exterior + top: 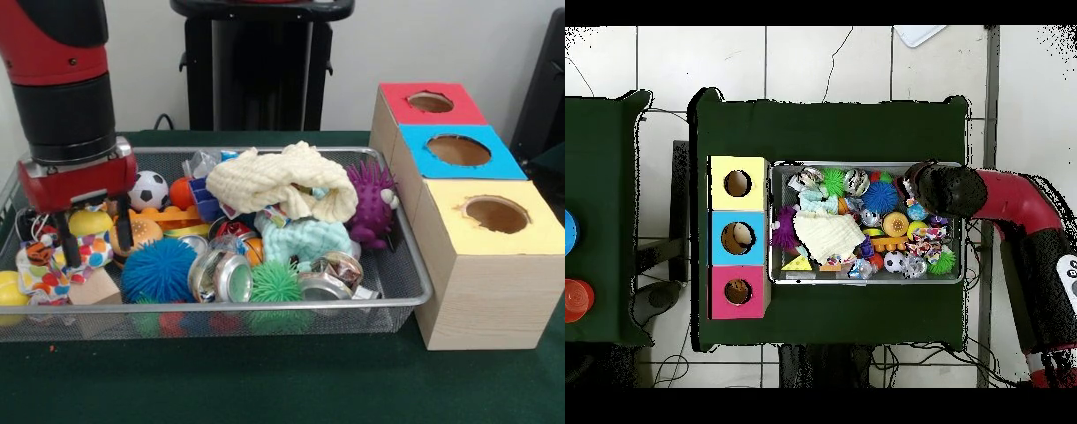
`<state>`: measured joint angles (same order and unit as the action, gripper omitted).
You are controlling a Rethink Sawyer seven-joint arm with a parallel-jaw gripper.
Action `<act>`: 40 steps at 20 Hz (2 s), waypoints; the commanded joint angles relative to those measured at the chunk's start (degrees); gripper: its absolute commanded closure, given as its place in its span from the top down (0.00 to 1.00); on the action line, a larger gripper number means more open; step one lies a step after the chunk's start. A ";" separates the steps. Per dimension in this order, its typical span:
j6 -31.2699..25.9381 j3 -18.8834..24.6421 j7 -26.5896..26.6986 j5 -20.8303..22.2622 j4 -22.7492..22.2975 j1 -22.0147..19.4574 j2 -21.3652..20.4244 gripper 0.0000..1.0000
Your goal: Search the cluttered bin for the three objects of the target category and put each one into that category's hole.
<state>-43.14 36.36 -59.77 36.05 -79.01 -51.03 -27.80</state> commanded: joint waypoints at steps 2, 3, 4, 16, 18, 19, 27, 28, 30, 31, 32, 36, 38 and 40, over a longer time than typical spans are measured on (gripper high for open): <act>-11.88 0.41 20.50 3.55 6.37 -0.21 1.27 1.00; -12.04 0.07 20.72 3.73 6.59 -0.24 1.69 1.00; -12.20 -0.26 20.94 3.90 6.82 -0.28 2.11 1.00; -12.48 -2.13 22.04 5.61 5.84 -3.36 6.78 1.00; -12.01 -1.87 22.93 5.96 6.10 -3.90 7.86 1.00; -11.81 -1.81 23.04 6.00 6.12 -4.14 8.37 1.00; -11.32 -1.57 24.75 9.20 7.22 -4.56 9.11 1.00; -11.68 -1.47 25.07 9.44 7.73 -4.64 9.29 1.00; -12.39 -1.83 24.95 10.14 8.71 -4.61 9.95 1.00; -13.40 -2.57 24.43 10.45 8.76 -4.55 9.96 1.00; -15.01 -3.73 24.11 11.12 8.96 -4.08 9.95 1.00; -14.35 -5.02 23.56 12.45 7.39 -4.09 9.66 1.00; -13.74 -5.11 23.45 12.78 7.18 -4.17 9.68 1.00; -13.01 -4.98 23.84 13.19 7.39 -4.24 10.02 1.00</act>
<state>-51.11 35.54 -53.98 42.09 -72.70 -55.33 -20.49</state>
